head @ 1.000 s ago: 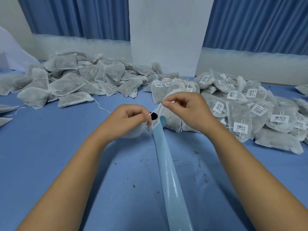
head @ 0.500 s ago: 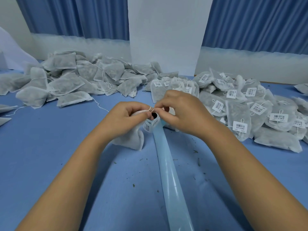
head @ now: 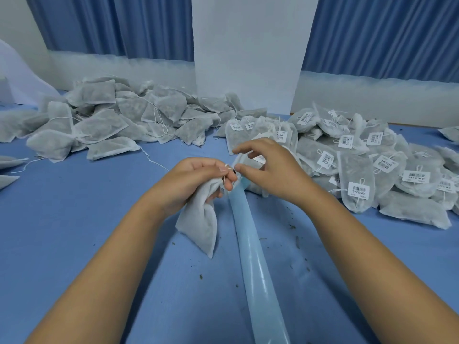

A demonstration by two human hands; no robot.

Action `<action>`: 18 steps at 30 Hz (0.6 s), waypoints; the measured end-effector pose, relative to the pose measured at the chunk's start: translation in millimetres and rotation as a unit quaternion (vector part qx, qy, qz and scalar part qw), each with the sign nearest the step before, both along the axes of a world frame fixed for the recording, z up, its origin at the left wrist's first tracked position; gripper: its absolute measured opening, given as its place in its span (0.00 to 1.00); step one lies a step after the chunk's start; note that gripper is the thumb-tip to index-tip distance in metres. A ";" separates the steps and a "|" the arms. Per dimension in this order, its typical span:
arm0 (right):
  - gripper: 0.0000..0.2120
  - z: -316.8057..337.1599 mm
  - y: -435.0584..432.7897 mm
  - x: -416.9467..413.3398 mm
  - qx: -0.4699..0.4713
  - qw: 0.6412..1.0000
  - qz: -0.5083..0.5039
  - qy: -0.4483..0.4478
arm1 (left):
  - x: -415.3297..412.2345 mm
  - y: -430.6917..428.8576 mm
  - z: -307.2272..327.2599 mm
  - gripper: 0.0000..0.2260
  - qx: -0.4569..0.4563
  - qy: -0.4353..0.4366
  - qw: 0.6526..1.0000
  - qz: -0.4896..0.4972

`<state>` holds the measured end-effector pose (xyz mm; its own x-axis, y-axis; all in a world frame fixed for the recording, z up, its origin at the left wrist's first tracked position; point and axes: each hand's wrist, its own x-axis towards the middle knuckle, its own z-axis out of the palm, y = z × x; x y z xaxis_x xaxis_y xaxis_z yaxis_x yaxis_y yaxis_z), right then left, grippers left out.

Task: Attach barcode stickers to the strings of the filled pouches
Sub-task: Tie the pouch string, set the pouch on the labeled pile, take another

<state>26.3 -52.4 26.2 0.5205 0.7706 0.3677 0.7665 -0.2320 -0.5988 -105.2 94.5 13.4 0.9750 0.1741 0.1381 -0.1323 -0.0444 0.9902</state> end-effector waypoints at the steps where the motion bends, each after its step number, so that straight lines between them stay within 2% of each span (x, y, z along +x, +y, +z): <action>1: 0.08 4.6 -1.5 -2.0 0.025 0.999 0.001 0.023 | 0.5 0.3 0.0 0.10 -0.007 -0.001 1.000 0.009; 3: 0.05 12.1 -3.8 -6.0 0.042 0.996 0.019 0.075 | 1.8 1.9 -0.3 0.10 -0.014 -0.002 1.000 0.022; 6: 0.02 18.3 -6.9 -11.3 0.010 0.990 0.054 0.131 | 3.5 2.1 -1.7 0.11 -0.014 -0.002 1.000 0.022; 11: 0.02 16.9 -8.7 -6.1 0.013 0.980 0.070 0.186 | 3.8 2.7 -3.4 0.07 -0.018 0.001 0.999 0.034; 14: 0.03 16.6 -9.3 -7.3 -0.015 0.976 0.090 0.197 | 5.1 4.2 -5.2 0.09 -0.012 0.002 0.999 0.036; 18: 0.04 16.5 -8.0 -10.8 -0.006 0.965 0.106 0.241 | 5.7 4.5 -5.8 0.09 -0.009 -0.005 0.999 0.030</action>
<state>15.5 -60.4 42.8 0.4582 0.8817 0.1127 0.4307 -0.1093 -0.8959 -99.5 99.1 7.6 0.9613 0.2351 0.1437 -0.1397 -0.0337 0.9896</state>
